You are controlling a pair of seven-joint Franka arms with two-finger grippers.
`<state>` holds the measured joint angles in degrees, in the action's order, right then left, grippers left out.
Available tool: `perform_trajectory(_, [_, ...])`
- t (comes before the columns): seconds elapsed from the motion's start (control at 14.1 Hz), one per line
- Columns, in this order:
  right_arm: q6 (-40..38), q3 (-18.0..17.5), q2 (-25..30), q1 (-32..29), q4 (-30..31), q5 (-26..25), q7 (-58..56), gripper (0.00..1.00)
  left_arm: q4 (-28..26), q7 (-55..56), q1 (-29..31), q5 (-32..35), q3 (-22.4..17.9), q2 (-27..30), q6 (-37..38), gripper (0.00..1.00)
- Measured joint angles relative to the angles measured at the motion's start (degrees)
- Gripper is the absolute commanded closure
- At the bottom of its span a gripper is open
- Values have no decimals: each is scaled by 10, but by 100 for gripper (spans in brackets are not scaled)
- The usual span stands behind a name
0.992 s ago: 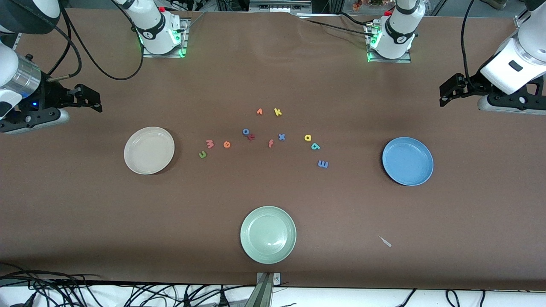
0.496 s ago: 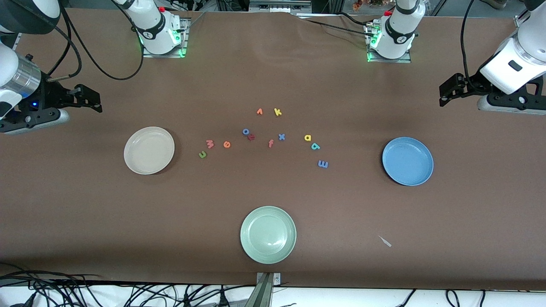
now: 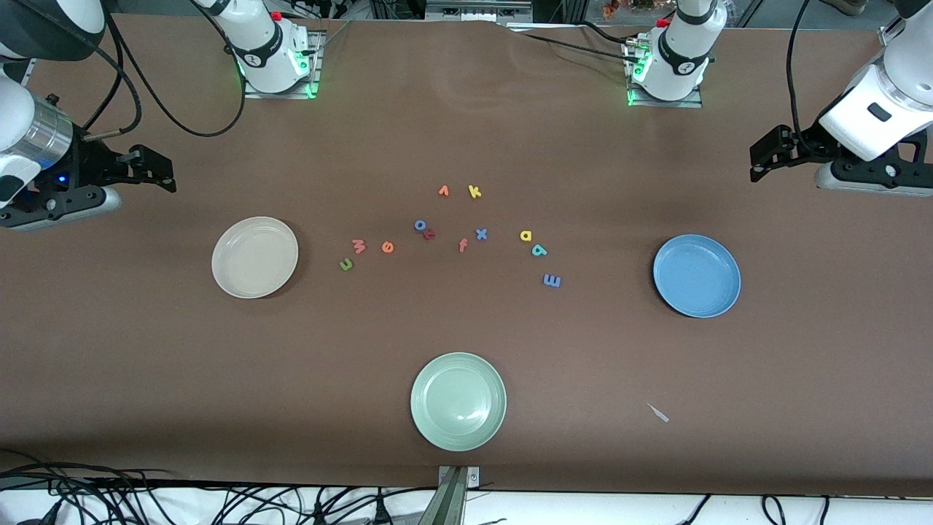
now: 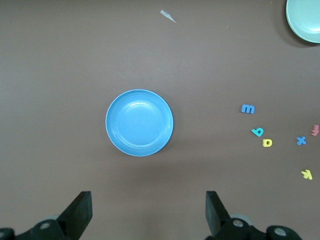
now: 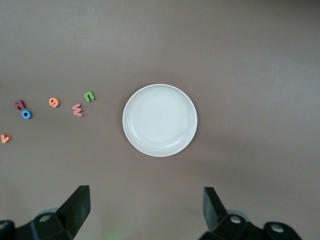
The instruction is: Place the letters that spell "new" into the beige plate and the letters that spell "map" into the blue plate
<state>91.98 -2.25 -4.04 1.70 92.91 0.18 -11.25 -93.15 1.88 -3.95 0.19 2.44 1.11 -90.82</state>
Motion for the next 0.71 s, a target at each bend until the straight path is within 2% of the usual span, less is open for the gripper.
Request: perform_trajectory(0.71, [0,0,0,0,7,0,0,0,0,0,-2,0,2,0,8,0])
